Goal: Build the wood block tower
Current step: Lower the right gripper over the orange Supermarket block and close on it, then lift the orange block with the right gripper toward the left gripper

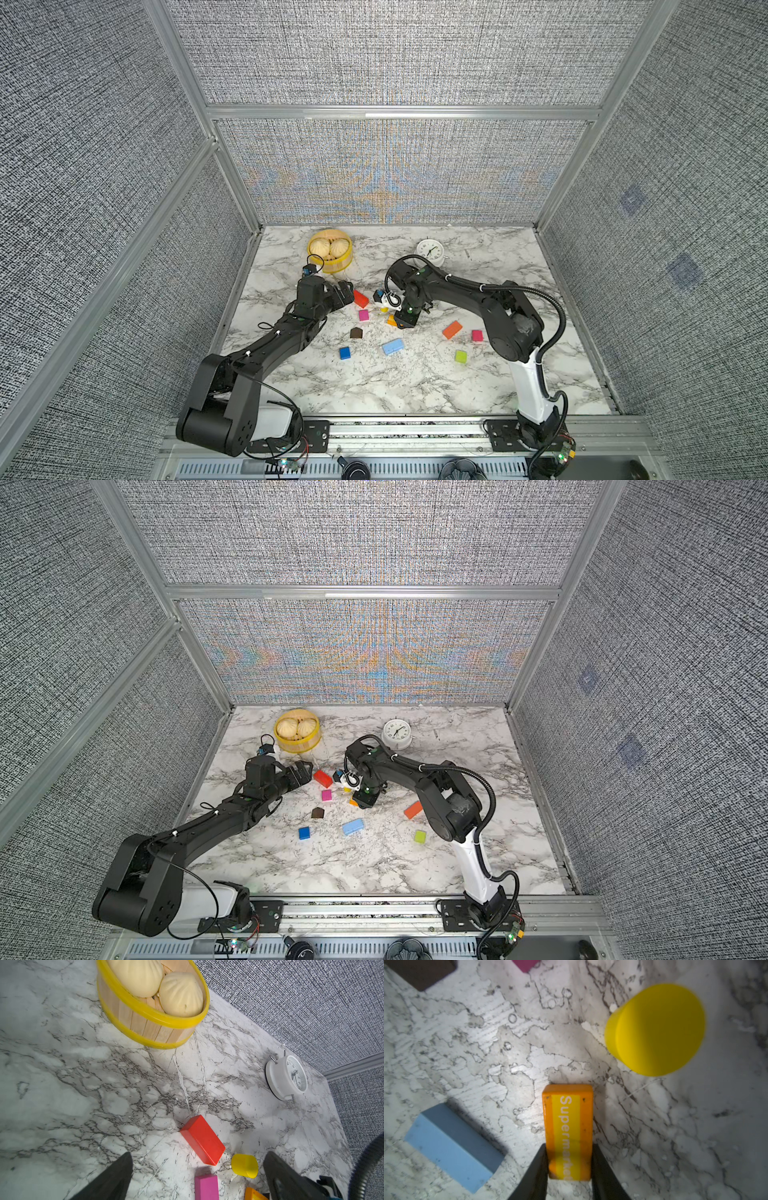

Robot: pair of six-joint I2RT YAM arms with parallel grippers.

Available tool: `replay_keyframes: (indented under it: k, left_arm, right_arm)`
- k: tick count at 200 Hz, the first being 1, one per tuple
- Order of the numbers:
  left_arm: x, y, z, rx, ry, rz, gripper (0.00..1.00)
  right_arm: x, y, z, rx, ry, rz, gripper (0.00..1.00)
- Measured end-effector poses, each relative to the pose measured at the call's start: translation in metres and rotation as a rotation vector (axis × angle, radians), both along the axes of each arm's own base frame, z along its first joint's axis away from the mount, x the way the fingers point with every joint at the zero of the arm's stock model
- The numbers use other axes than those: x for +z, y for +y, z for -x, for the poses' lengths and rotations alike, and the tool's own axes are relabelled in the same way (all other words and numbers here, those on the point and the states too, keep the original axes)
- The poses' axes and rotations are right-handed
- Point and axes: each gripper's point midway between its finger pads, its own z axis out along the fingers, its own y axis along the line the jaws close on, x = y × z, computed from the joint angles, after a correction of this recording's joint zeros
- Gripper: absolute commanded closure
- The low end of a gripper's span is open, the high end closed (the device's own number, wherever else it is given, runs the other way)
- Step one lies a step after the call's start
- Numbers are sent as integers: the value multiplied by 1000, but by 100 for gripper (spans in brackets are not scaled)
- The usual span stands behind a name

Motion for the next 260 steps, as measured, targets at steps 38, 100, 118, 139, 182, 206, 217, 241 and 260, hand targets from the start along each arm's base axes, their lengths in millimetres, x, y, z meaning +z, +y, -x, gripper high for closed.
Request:
replay_keyframes:
  k: [38,100,118,139,182,206,217,241,260]
  left_arm:
    - [0,1,0,3,-6,11,1]
    - [11,-3,3,-14,-31,45,1]
    - [16,-8,5,-44,-23,62,5]
    - [22,-24,7,-122,-16,111,15]
    - [46,-73,13,-292,-25,179,21]
    - [60,-104,11,-382,-37,191,24]
    - [56,-112,11,-404,-21,196,26]
    - [47,-128,14,-438,16,192,30]
    - [44,-140,16,-464,24,198,32]
  right_arm:
    - [2,0,0,-6,-7,0,85]
    - [34,-14,-7,-144,-56,-76,97]
    - [46,-20,-11,-211,-76,-118,98]
    - [63,-24,-13,-290,-96,-184,100]
    - [80,-29,-14,-465,-94,-324,100]
    - [85,-31,-22,-555,-86,-391,100]
    - [88,-28,-23,-580,-80,-421,100]
    - [96,-28,-27,-638,-54,-501,100]
    - [103,-30,-34,-691,-32,-562,100]
